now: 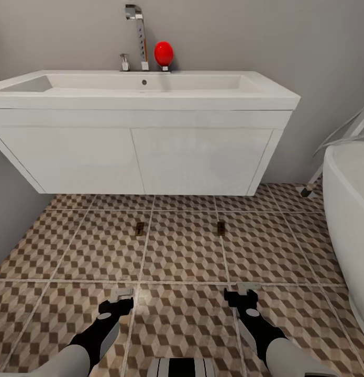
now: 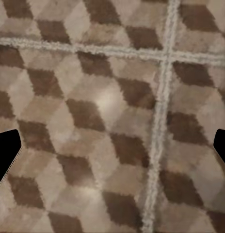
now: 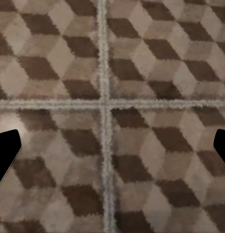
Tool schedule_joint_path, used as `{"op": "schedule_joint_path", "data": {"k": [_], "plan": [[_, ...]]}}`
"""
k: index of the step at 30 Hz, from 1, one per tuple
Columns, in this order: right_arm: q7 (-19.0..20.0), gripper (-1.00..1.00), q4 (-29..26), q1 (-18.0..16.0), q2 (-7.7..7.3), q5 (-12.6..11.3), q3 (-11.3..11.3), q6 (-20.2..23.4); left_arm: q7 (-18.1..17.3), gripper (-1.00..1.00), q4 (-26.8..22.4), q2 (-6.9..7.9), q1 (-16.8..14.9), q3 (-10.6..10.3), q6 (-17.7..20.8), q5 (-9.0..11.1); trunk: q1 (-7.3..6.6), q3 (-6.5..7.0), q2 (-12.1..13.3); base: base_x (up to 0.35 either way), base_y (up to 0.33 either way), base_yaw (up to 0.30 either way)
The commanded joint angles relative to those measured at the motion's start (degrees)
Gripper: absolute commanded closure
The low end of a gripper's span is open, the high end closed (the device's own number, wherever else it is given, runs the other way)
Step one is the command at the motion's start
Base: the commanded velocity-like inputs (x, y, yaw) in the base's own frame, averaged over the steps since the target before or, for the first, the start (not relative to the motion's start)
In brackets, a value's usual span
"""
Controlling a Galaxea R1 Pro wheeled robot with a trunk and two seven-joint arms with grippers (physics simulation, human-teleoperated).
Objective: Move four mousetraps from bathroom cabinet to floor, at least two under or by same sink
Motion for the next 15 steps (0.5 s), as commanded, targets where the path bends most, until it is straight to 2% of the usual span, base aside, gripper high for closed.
{"op": "schedule_joint_path", "data": {"k": [1, 15], "plan": [[-0.11, -1.0, 0.06, -0.03, 0.05, 0.58, -0.4, -0.16, 0.14, -1.0, 0.05, -0.01, -0.02, 0.02, -0.22, 0.29, -0.03, 0.19, 0.0, 0.0, 0.0, 0.0], [-0.09, -1.0, 0.06, -0.03, 0.03, 0.68, -0.44, -0.12, 0.14, -1.0, 0.05, 0.06, -0.02, 0.15, -0.22, 0.3, -0.39, 3.29, 0.19, 0.0, 0.0, 0.0]]}}
